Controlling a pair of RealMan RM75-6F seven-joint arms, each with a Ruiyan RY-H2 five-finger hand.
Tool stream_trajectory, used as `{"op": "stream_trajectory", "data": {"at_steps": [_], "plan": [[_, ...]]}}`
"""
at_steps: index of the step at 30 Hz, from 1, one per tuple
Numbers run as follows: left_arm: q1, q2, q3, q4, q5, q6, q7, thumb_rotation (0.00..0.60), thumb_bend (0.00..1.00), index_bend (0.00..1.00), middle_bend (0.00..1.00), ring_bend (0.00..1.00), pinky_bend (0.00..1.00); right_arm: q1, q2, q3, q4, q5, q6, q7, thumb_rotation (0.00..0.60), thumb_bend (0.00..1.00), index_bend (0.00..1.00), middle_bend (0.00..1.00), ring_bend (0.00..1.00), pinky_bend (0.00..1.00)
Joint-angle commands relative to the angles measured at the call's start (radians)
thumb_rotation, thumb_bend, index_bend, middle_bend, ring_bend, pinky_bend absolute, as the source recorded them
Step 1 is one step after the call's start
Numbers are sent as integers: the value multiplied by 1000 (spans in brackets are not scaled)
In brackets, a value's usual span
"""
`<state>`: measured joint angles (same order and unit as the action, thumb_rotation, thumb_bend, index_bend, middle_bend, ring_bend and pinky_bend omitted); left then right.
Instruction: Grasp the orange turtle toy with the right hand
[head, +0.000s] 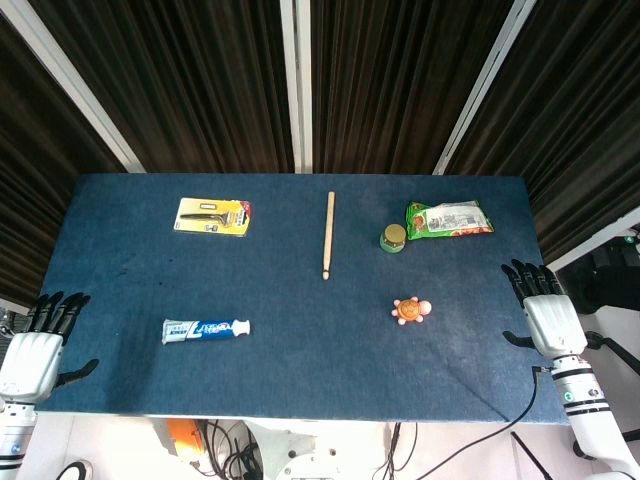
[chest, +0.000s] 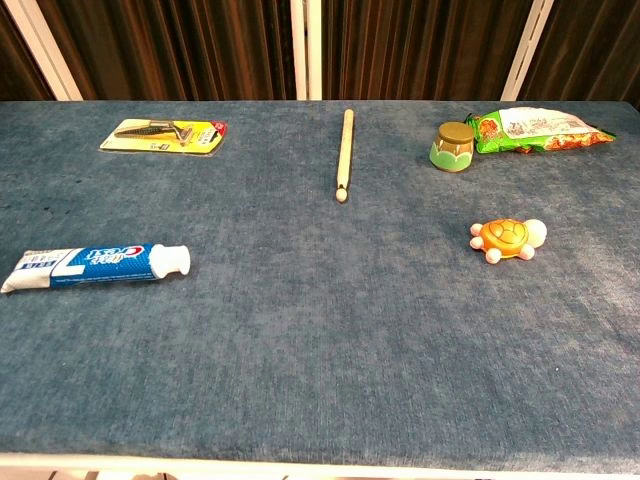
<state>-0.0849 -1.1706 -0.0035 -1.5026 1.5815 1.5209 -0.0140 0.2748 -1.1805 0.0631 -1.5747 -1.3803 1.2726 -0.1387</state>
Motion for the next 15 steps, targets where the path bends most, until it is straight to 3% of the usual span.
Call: {"op": "stream_trajectory", "data": {"at_steps": [1,8,15], "plan": [[3,0,1,3,3,6,-4,600,125,90,85,0,3,-1,-3,0,-2,-1,1,-7,600,0,0,0,0,0],[9,-4,2,13,9,21,-13,600,125,90,85,0,3,8,-10,1,-7,-14,-10,-29,600,7,0,31,0,0],[8,-13,4,24,1,9,-24,600,124,90,85,0,3,78,-39,20,-18,12,-108,-120,600,30,0,72,0,0]]}}
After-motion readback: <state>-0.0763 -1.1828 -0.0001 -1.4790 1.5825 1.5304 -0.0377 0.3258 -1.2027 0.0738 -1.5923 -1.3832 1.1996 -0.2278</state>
